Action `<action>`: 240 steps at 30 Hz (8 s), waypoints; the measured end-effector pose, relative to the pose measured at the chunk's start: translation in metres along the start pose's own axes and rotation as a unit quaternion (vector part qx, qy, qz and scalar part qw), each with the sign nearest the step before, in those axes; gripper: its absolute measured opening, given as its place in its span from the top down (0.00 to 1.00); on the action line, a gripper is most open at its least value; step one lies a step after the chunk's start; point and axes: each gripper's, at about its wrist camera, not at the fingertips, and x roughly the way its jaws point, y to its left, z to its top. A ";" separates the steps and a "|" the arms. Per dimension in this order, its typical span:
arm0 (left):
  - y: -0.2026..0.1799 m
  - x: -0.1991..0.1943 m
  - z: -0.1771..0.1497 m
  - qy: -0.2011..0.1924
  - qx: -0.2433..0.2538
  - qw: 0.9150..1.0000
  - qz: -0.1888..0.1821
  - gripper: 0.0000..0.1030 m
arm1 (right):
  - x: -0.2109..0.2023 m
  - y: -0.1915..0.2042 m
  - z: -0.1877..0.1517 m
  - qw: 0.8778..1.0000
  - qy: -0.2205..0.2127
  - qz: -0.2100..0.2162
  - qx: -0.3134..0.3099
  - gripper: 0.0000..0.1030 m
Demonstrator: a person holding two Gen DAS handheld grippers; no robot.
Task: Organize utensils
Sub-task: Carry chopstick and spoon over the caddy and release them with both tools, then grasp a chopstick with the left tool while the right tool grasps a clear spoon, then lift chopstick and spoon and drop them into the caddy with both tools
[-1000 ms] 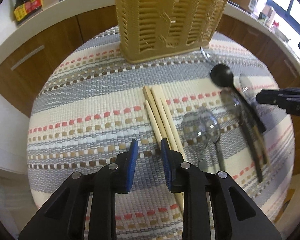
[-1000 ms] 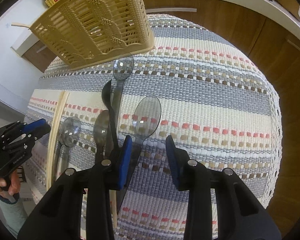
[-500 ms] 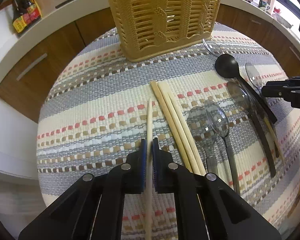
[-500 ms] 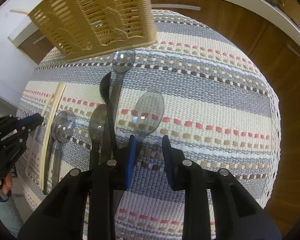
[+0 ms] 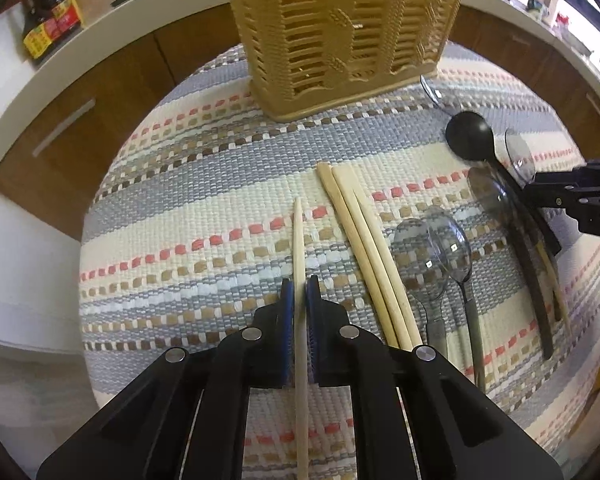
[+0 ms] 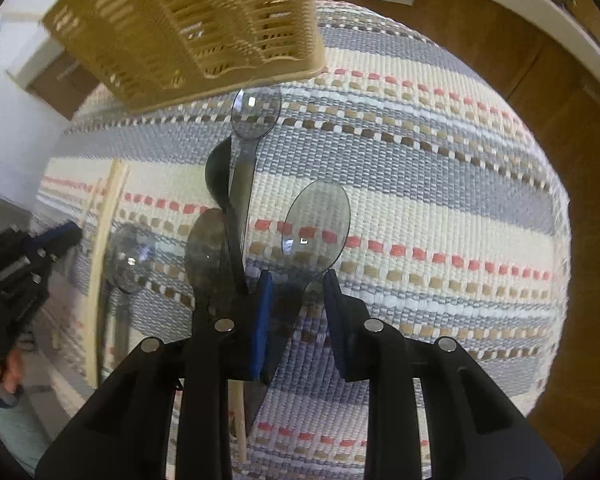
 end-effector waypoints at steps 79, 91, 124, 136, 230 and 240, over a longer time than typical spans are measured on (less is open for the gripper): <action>0.018 -0.172 0.069 -0.471 -0.140 0.869 -0.058 0.62 | -0.150 -0.020 0.057 0.916 -0.398 0.051 -0.002 0.61; 0.006 -0.158 0.031 -0.352 -0.111 0.928 -0.054 0.62 | -0.120 -0.013 0.023 0.968 -0.240 0.071 -0.007 0.61; 0.001 0.000 0.000 -0.074 -0.041 0.995 -0.058 0.71 | -0.013 -0.043 0.032 0.992 -0.101 0.066 0.040 0.73; -0.012 0.003 0.021 -0.032 -0.016 0.999 -0.011 0.81 | 0.004 -0.042 0.067 0.992 -0.058 0.093 0.062 0.80; -0.011 -0.147 0.026 -0.312 -0.069 0.938 -0.135 0.96 | -0.106 -0.091 0.073 0.976 -0.182 0.120 0.009 0.99; 0.002 -0.209 0.081 -0.451 -0.102 0.878 -0.120 0.96 | -0.200 -0.059 0.094 0.921 -0.360 0.152 -0.011 0.99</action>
